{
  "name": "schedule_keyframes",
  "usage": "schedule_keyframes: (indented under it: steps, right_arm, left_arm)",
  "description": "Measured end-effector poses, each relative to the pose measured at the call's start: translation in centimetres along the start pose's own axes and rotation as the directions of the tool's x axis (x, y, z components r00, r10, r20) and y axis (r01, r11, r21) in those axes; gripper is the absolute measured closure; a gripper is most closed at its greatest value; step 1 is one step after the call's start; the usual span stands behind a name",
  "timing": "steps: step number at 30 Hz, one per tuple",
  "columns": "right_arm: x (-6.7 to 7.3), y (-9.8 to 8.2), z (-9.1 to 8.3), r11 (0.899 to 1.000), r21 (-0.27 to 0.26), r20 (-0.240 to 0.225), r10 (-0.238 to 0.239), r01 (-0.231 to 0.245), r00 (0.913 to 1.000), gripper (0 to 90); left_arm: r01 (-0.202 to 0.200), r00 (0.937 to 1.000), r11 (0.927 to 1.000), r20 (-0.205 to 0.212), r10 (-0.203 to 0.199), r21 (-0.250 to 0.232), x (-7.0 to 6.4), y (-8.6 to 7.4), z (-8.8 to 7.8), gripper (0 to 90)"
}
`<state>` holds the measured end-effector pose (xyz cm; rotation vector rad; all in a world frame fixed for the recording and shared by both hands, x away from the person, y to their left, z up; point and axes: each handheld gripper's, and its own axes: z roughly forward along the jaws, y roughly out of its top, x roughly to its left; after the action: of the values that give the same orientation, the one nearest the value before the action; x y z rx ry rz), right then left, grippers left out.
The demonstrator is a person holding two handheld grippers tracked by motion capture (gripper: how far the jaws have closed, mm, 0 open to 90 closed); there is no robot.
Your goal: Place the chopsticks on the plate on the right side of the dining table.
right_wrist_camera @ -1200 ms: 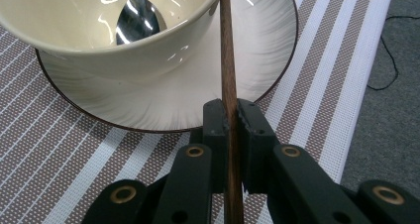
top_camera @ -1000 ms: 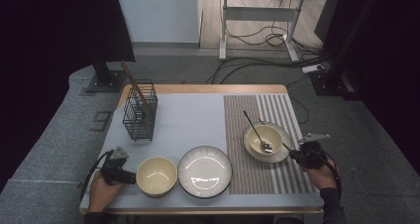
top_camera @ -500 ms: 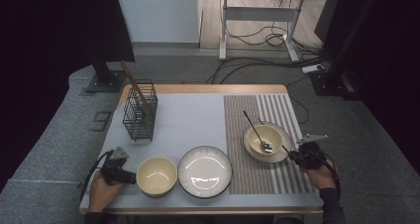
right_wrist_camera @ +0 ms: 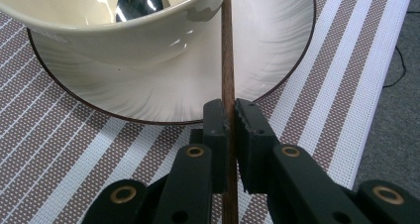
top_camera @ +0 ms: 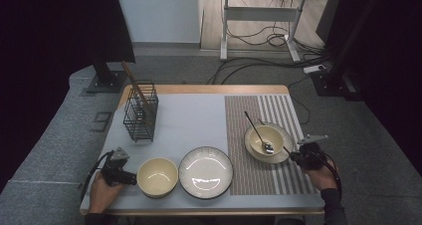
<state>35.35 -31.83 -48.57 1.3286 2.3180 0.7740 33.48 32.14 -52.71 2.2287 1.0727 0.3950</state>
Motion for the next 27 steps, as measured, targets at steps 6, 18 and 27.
schedule_keyframes:
  steps: [6, 18, 27]
  right_arm:
    - [0.0, 0.1, -0.5, 1.0, -0.016, 0.01, 0.014, -0.014, 0.9998, 63.5]
    - [0.7, -0.3, -2.1, 0.998, -0.021, 0.069, 0.054, -0.052, 0.9962, 31.7]
    - [0.6, -2.2, -3.1, 0.994, -0.055, 0.103, 0.101, -0.095, 0.9896, 31.0]
  left_arm:
    - [0.0, 1.0, 1.0, 0.0, 0.0, 0.0, 0.0, 0.0, 0.0, 0.0]
    - [0.0, 1.0, 1.0, 0.0, 0.0, 0.0, 0.0, 0.0, 0.0, 0.0]
    - [0.001, 1.0, 1.0, 0.0, -0.001, 0.0, 0.0, 0.0, 0.0, 0.0]
